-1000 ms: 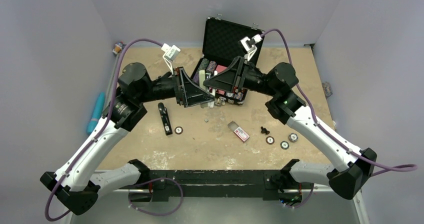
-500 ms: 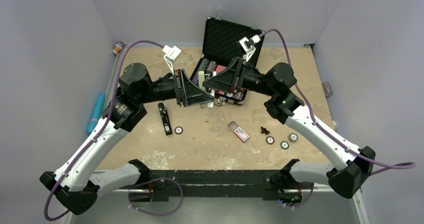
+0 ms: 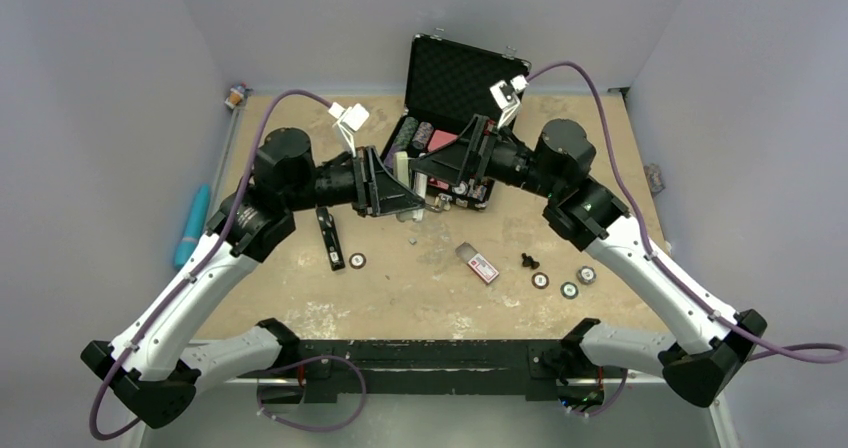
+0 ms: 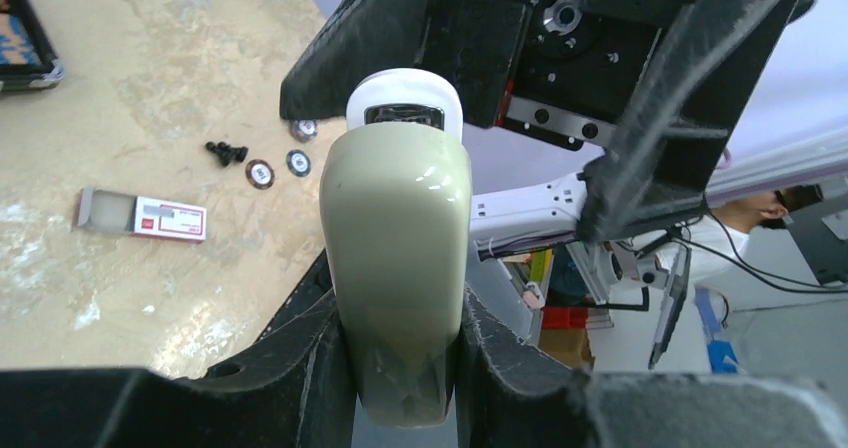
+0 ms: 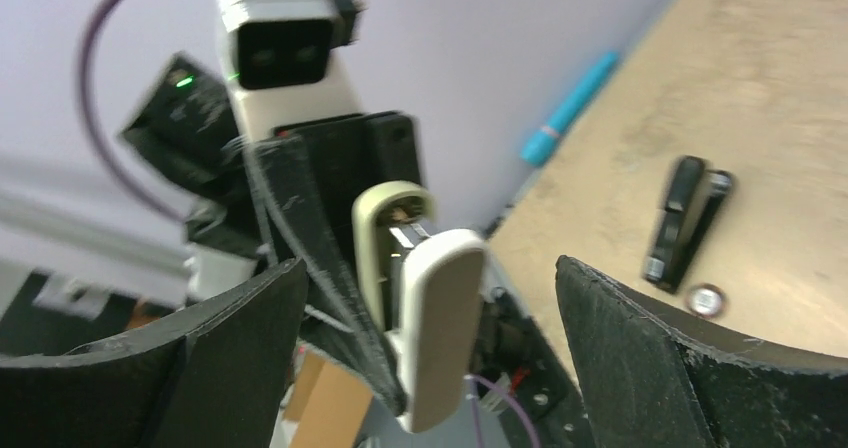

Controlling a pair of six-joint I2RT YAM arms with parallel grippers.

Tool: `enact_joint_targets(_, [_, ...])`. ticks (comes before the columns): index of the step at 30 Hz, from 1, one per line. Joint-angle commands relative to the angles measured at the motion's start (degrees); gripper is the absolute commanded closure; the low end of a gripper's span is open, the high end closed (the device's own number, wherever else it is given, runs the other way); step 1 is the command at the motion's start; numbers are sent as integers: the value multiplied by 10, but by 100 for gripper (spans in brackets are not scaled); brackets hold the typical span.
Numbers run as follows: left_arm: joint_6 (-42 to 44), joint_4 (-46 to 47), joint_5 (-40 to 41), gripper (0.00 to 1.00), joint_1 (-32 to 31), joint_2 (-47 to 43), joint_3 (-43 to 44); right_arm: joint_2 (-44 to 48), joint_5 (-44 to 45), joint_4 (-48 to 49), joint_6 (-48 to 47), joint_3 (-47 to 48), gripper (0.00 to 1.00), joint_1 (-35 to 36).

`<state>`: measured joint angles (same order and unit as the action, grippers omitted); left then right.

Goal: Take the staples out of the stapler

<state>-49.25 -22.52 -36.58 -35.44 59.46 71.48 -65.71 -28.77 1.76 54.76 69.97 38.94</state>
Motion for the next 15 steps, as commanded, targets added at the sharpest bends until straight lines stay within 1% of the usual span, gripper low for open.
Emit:
enact_joint_targets(1, [36,-54,56,100,-2,-5,29,13,118,-206,-95,45,1,-15])
enact_joint_targets(3, [48,-106,99,100,-2,0,36,20,150,-244,-109,41,2,-15])
enact_joint_targets(5, [56,-150,137,100,-1,7,37,33,155,-253,-111,20,4,-16])
enact_joint_targets(8, [59,-182,183,100,0,12,21,61,143,-243,-94,-27,7,-15])
enact_joint_targets(11, [58,-229,250,100,2,23,16,93,142,-241,-77,-68,7,-15])
enact_joint_targets(15, [56,-279,325,100,7,52,18,121,167,-280,-86,-74,7,-16])
